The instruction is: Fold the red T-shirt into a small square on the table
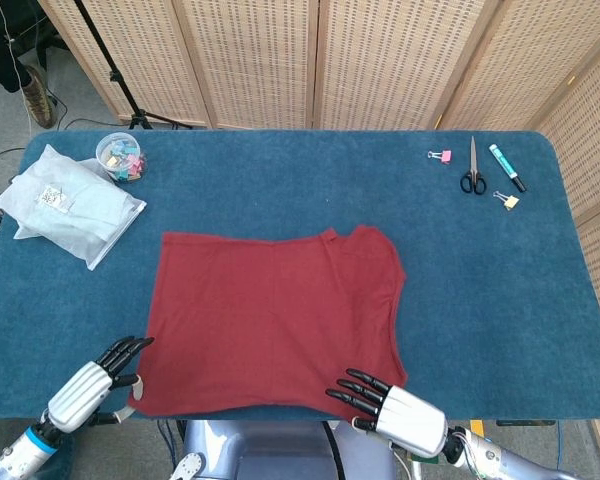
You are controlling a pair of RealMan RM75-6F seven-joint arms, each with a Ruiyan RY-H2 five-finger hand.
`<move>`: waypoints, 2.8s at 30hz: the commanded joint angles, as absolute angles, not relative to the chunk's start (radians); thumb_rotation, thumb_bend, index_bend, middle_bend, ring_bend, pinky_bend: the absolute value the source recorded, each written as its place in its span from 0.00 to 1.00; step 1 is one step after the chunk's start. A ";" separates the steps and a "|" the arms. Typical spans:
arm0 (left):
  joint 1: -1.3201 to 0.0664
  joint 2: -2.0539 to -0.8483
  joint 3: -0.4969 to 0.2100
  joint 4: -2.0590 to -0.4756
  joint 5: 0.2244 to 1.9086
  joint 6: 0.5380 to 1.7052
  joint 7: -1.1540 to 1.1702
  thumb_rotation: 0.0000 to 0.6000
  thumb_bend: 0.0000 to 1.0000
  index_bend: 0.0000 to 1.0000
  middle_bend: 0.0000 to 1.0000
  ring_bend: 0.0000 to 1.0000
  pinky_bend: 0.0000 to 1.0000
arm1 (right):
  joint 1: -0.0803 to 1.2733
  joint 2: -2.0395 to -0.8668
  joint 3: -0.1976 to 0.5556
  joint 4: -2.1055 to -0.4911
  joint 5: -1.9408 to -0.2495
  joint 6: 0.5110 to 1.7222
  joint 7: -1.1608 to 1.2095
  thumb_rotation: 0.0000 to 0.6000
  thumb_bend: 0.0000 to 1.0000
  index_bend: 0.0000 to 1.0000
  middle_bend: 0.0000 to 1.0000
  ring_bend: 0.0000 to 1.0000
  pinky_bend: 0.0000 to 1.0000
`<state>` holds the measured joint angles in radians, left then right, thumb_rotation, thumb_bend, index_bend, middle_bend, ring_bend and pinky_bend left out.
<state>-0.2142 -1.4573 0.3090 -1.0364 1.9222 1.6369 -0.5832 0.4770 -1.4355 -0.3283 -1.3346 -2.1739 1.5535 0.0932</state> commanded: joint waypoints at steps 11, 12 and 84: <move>-0.175 -1.434 0.361 -1.065 1.984 1.681 -0.535 1.00 0.66 0.74 0.00 0.00 0.00 | 0.435 -1.414 -0.382 -1.329 -2.258 1.605 0.088 1.00 0.54 0.67 0.05 0.00 0.00; -0.173 -1.433 0.363 -1.066 1.989 1.686 -0.531 1.00 0.66 0.74 0.00 0.00 0.00 | 0.431 -1.414 -0.386 -1.328 -2.264 1.610 0.090 1.00 0.54 0.67 0.05 0.00 0.00; -0.457 -1.315 -0.051 -1.474 1.442 1.124 -0.142 1.00 0.66 0.75 0.00 0.00 0.00 | 0.724 -1.352 0.064 -1.440 -1.608 1.073 0.346 1.00 0.56 0.67 0.06 0.00 0.00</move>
<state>-0.4471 -1.3094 -0.0390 -1.4809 1.4592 1.1403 -0.1531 0.7039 -1.3359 0.0443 -1.4608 -1.6314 1.1009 0.3541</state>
